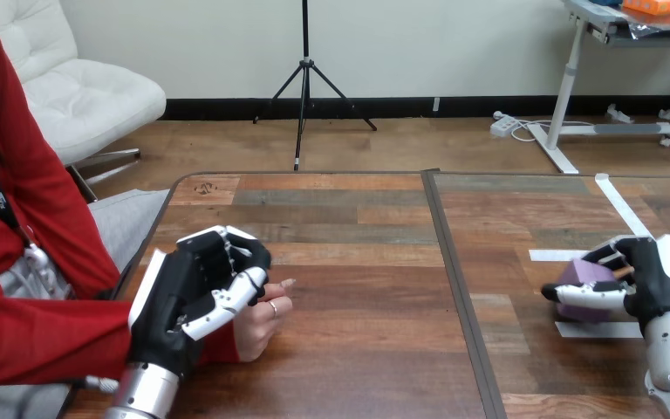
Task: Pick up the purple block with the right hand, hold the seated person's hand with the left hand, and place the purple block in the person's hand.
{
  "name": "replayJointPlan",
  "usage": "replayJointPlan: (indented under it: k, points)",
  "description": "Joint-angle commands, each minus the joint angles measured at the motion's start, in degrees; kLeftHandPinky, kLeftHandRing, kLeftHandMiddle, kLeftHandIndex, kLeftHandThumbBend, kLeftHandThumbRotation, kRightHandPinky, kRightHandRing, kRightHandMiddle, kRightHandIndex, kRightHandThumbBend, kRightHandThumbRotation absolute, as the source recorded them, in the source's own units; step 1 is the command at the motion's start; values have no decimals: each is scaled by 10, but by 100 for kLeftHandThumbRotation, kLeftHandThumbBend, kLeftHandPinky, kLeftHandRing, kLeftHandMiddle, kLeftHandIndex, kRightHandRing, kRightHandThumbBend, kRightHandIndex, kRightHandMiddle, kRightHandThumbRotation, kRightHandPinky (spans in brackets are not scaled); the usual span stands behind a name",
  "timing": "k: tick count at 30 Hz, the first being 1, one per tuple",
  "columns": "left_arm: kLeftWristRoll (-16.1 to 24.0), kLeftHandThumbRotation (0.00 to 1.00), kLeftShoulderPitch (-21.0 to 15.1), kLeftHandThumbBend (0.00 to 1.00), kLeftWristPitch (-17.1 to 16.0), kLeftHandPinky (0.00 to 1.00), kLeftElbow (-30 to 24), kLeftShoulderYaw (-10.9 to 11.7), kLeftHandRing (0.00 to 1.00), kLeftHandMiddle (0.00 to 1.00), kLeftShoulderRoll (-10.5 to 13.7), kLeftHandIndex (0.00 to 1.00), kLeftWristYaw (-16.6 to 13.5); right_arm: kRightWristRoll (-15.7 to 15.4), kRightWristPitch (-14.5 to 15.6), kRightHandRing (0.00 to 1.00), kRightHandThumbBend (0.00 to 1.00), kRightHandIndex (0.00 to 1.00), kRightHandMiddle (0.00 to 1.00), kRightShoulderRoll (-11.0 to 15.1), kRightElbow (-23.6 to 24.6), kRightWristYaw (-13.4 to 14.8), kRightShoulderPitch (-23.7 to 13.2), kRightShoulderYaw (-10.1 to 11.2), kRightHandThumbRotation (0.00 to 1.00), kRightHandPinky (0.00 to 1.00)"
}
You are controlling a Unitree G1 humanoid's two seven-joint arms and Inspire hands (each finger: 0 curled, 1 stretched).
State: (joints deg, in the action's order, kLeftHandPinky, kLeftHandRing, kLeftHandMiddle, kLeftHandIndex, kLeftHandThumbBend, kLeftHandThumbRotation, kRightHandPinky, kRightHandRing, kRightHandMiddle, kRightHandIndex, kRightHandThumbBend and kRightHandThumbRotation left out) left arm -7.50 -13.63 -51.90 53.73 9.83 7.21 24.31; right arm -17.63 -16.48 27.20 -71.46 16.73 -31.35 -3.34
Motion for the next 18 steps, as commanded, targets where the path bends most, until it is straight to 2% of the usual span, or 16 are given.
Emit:
replayJointPlan:
  k: [1,5,9,13,18]
  points:
    - [74,17,-29,49,-42,27,-49,-16,34,39,49,40,-42,7,-31,45,82,47,48,17,59,0,-18,6,0,43]
    - [146,19,-25,58,-48,29,-78,-20,36,41,71,42,-89,6,-40,45,81,47,48,21,80,-3,-11,7,0,43]
    - [188,20,-19,68,-33,34,-117,-23,40,45,85,45,-115,1,-52,45,81,46,47,26,104,-1,-2,5,0,42]
    - [231,21,-5,73,4,39,-181,-28,45,49,103,49,-134,4,-55,45,80,47,48,29,134,-16,6,9,0,42]
    - [269,27,11,78,40,48,-249,-31,55,59,117,58,-147,3,-54,45,79,47,48,34,167,-25,15,10,0,42]
